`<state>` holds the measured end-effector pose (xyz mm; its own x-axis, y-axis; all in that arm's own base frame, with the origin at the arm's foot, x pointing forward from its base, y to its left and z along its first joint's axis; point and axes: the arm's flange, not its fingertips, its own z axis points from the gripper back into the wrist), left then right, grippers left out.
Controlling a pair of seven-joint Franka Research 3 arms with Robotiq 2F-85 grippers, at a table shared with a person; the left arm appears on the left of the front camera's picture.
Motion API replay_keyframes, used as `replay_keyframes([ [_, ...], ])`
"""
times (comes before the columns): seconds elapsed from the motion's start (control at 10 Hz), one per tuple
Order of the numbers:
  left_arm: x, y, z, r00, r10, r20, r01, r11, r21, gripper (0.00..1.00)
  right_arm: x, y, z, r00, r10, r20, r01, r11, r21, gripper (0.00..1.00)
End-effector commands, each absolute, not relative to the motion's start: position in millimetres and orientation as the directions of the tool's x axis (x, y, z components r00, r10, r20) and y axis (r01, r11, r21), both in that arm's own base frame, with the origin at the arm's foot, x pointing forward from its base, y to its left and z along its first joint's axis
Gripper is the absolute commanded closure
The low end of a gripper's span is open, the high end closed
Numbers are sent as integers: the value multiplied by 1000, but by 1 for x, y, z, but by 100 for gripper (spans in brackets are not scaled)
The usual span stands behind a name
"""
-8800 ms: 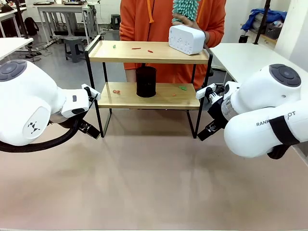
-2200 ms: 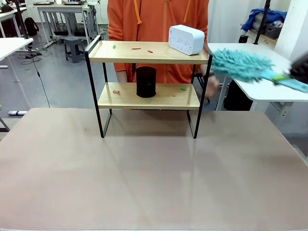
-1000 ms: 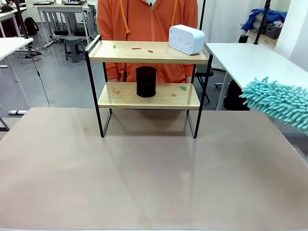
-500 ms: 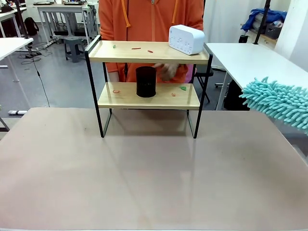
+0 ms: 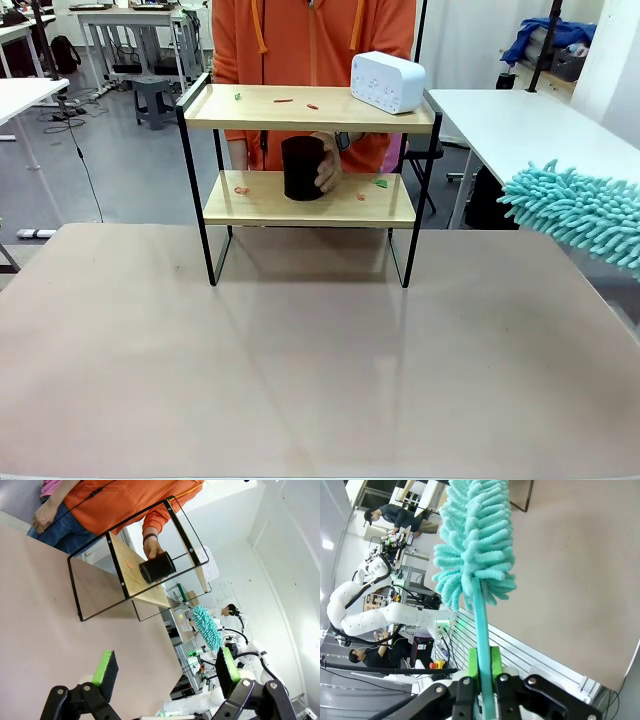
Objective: Clean the shelf.
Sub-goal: Clean the specific tier of the Shelf with the Duster once objects are removed.
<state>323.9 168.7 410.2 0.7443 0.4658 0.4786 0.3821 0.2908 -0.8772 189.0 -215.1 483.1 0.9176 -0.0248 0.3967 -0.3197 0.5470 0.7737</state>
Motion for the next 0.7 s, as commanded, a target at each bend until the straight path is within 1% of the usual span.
replay_keyframes([
  [0.0,321,166,411,735,463,495,403,288,-869,0,191,-214,489,911,-47,409,-320,544,776,100],
  [0.2,321,166,411,735,463,495,403,288,-869,0,191,-214,489,911,-47,409,-320,544,776,100],
  [0.3,321,166,411,735,463,495,403,288,-869,0,189,-215,483,918,-25,397,-320,547,774,88],
  [0.5,321,166,411,735,463,495,403,288,-869,0,176,-200,499,891,38,452,-401,533,745,88],
  [0.6,321,166,411,735,463,495,403,288,-869,0,160,-188,513,862,141,488,-483,521,704,88],
])
